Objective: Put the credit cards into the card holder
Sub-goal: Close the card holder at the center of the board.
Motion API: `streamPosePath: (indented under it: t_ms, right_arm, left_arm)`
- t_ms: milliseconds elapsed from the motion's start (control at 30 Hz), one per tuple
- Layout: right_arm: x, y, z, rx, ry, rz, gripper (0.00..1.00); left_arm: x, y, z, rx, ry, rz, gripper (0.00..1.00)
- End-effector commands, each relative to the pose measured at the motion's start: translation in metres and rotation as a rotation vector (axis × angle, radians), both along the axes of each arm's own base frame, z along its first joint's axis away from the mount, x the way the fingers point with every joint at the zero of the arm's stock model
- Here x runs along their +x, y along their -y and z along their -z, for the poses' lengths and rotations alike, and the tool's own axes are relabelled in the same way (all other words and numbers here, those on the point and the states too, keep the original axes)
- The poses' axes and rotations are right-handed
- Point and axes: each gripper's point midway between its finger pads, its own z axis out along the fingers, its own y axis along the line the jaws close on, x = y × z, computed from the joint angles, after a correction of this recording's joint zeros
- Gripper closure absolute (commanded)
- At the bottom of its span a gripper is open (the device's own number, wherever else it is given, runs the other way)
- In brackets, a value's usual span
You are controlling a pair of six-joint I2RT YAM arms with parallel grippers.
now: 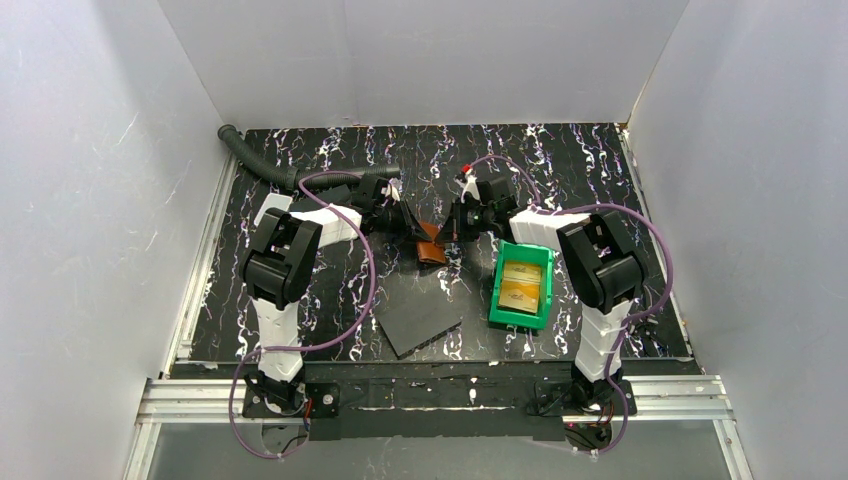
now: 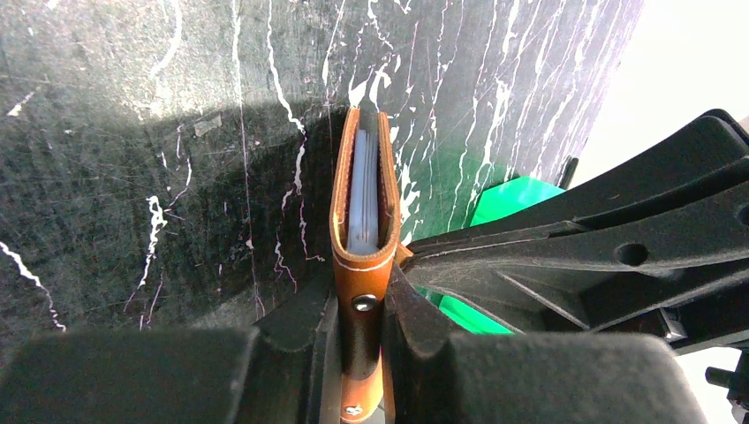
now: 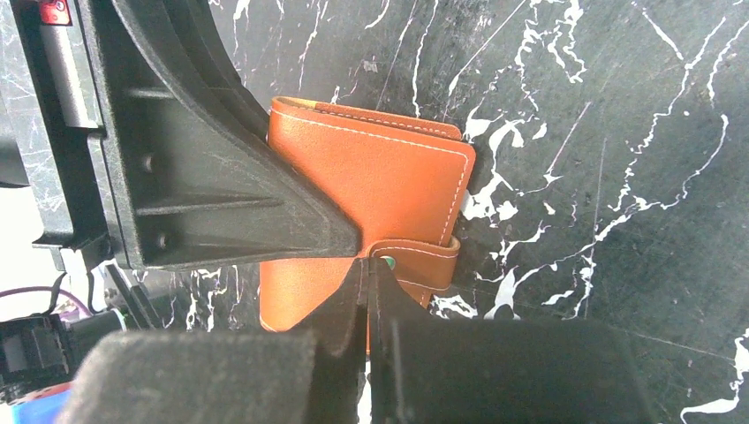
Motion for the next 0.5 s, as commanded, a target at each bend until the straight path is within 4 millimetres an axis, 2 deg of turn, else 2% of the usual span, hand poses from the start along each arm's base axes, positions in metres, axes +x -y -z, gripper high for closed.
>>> streamPosePath:
  t_ms: [0,133,333,467]
  right_arm:
    - [-0.009,-0.006,0.002,0.015,-0.020,-0.052,0.99]
    - [-0.011,-0.007,0.007,0.021,-0.015,-0.063,0.99]
    - [-0.001,-0.015,0.007,0.049,-0.022,-0.056,0.99]
    - [-0.006,-0.017,0.023,0.041,-0.079,-0.079,0.99]
  left_arm:
    - [-0.007,-0.003,0.014,0.039,-0.021,0.018,1.00]
    - [-0.008,-0.003,0.016,0.040,-0.024,0.020,1.00]
    - [-0.009,-0.003,0.018,0.039,-0.032,0.019,1.00]
    - [-0.008,-0.002,0.019,0.035,-0.035,0.023,1.00]
